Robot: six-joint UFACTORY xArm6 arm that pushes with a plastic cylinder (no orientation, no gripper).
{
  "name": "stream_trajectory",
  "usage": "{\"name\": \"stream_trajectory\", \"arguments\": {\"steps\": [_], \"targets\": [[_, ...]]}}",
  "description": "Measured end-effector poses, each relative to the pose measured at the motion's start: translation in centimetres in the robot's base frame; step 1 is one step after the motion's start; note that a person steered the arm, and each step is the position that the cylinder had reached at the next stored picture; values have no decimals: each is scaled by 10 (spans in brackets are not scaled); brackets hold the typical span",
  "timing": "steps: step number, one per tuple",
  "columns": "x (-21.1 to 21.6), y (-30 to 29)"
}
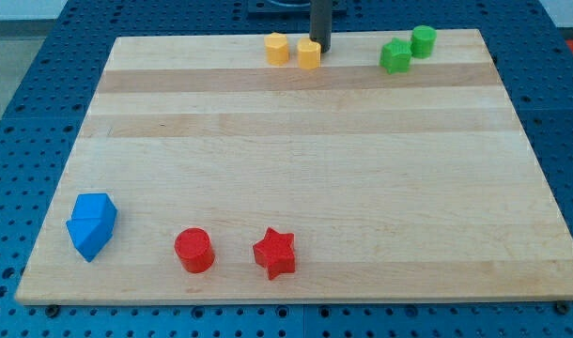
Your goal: Move the cube diagonal to the red star
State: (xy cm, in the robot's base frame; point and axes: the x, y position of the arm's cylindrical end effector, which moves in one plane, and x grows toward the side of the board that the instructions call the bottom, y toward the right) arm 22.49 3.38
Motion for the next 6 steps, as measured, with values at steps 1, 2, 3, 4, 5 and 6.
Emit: {"name": "stream_trajectory", "arguments": {"steps": [1,2,3,4,5,6], "targets": [[10,0],[46,34],[154,23],[203,-41],[194,-128],[196,-234]]}}
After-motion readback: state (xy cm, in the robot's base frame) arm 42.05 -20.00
